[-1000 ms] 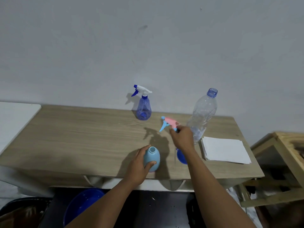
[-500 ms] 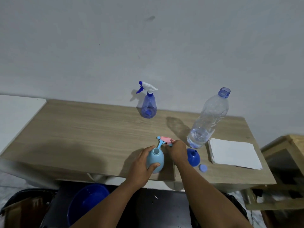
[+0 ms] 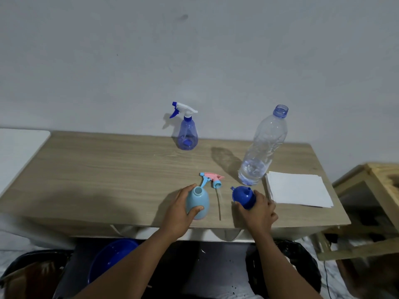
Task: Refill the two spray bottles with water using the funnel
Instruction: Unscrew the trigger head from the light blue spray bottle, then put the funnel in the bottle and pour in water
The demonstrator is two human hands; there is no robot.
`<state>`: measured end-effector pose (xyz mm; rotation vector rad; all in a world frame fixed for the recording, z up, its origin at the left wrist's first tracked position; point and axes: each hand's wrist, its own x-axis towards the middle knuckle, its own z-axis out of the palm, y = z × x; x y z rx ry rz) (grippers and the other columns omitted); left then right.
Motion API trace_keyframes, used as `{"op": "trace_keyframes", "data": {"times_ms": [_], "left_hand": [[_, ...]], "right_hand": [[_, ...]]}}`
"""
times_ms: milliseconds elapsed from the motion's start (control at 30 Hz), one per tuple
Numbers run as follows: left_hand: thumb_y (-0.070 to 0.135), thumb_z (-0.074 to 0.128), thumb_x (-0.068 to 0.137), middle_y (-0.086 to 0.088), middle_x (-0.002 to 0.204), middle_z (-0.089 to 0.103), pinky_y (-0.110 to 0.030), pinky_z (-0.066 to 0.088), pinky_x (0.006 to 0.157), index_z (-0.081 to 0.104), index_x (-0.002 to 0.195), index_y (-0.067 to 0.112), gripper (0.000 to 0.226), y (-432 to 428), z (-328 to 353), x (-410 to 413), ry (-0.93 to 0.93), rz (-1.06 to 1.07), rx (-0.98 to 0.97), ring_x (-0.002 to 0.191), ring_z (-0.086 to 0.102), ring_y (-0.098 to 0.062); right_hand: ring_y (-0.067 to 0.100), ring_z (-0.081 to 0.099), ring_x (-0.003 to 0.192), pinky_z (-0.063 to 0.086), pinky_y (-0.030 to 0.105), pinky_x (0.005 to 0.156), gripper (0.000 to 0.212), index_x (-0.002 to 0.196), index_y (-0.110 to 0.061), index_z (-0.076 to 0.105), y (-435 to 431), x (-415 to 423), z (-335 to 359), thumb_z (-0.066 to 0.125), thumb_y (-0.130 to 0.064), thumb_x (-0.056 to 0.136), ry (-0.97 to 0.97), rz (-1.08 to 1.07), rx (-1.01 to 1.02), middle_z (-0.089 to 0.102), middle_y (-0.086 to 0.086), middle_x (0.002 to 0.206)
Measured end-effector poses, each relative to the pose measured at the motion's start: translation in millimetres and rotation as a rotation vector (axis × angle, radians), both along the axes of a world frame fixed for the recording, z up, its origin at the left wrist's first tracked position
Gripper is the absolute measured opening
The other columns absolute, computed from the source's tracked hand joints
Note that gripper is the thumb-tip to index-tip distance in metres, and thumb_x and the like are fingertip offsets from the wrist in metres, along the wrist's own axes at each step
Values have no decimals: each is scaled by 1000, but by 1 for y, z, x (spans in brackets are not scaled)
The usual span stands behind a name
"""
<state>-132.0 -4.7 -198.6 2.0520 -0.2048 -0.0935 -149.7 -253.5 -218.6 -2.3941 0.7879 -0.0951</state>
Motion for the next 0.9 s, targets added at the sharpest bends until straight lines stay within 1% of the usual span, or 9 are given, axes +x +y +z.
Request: {"op": "trace_keyframes", "data": {"times_ms": [100,200,333,400,467,533,667,767,900], "left_hand": [[28,76,82,17,130,51,-27,46,101,43,133,41,62,0,0,1,13,10,-15,119,45,10],[27,76,83,18,129,51,-5,38,94,42,131,42,61,0,2,0,15,7,4,116,44,16],[27,75,83,16,131,50,2,33,88,43,135,35,62,-1,3,1,24,-10,13,114,46,8],[26,75,83,15,131,50,0,32,91,42,134,36,62,-1,3,1,21,-17,11,117,47,1],[23,76,83,13,131,50,0,31,93,42,133,35,62,-1,2,1,3,-17,12,119,47,-2],[22,75,83,12,131,49,2,30,92,44,135,31,62,-1,4,0,-3,-20,11,119,47,-3],[17,75,82,14,128,49,2,29,94,42,132,34,62,-2,7,-2,-18,-26,-5,116,46,0],[8,75,79,18,123,50,1,30,92,41,126,40,66,-2,7,-2,-16,-14,-16,114,50,-2],[3,73,77,17,123,51,2,31,88,45,130,33,67,-2,7,-2,7,-18,-8,113,51,-4]], "right_hand": [[24,40,122,30,47,96,66,123,-36,49,-6,11,-5,79,-54,67,53,22,3,56,-9,118],[24,42,123,29,47,98,64,124,-35,52,-8,17,-4,80,-52,68,55,20,7,61,-3,119],[21,47,118,31,45,99,61,121,-32,53,0,1,12,79,-50,69,-97,45,14,59,-7,117],[21,53,113,40,34,96,62,125,-26,55,11,-11,26,83,-40,71,-224,78,92,55,-4,118],[14,58,100,44,9,81,63,127,-23,55,24,-19,43,87,-22,72,-337,99,272,51,-2,116],[7,58,95,46,3,71,67,129,-23,54,36,-19,60,87,-15,71,-398,125,353,49,-3,117],[4,60,96,48,7,70,71,118,-26,49,56,-12,89,92,-17,62,-408,250,406,53,-13,111],[5,61,89,48,9,68,64,103,-22,49,66,-5,103,91,-25,55,-421,311,418,57,-10,102],[8,63,93,54,22,82,54,100,-26,56,72,-1,106,88,-26,57,-481,369,452,61,-10,100]]}}
